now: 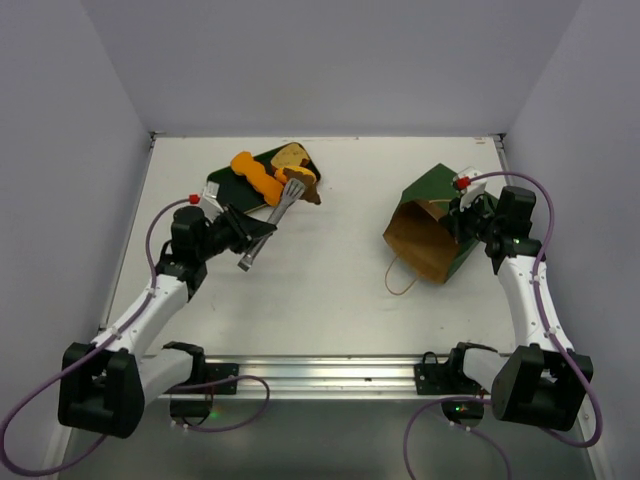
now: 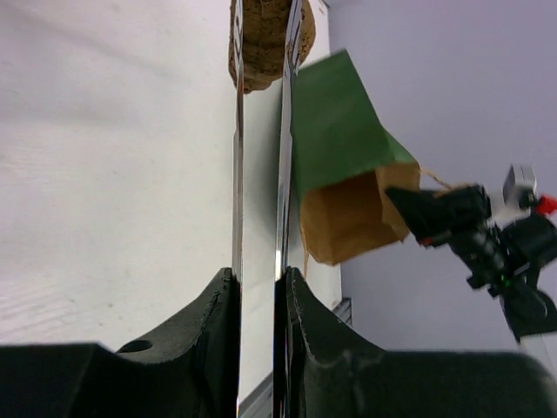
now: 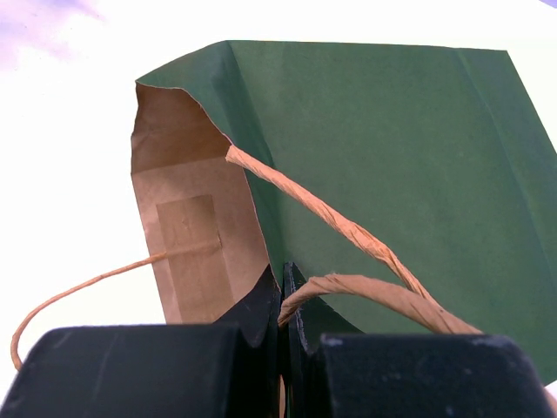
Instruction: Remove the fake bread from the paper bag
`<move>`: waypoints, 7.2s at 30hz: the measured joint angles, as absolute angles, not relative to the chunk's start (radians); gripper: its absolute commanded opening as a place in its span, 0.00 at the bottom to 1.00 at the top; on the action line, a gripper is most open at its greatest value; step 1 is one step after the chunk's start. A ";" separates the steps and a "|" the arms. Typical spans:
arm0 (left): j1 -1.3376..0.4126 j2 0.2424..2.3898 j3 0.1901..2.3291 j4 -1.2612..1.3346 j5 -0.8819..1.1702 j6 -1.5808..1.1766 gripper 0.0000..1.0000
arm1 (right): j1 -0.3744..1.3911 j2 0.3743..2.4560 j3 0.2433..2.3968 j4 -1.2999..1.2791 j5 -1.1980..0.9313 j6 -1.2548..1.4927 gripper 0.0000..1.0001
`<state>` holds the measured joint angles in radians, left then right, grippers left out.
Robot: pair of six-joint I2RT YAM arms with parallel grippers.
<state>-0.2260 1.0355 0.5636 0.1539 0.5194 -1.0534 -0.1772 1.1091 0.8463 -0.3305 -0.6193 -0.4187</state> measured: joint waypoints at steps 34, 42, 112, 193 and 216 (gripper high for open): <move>0.302 1.372 0.701 0.016 0.662 -0.762 0.17 | -0.178 1.110 0.844 -0.329 -0.620 -0.419 0.00; 0.309 1.391 0.701 0.012 0.659 -0.751 0.41 | -0.178 1.110 0.842 -0.329 -0.620 -0.419 0.00; 0.019 0.768 0.458 -0.100 0.815 -0.803 0.46 | -0.184 1.178 0.999 -0.696 -0.861 -0.870 0.00; -0.918 1.552 0.513 0.664 0.211 -1.428 0.44 | 0.171 1.208 0.846 -0.556 -0.576 -0.572 0.10; -0.918 1.864 0.791 0.736 0.139 -1.468 0.46 | 0.185 1.252 0.939 -0.495 -0.641 -0.359 0.19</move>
<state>-0.9176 1.8641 0.7914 0.7357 0.1390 -1.4685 0.1848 1.2518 0.9386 -0.4950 -0.6411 -0.3588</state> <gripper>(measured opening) 0.452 0.193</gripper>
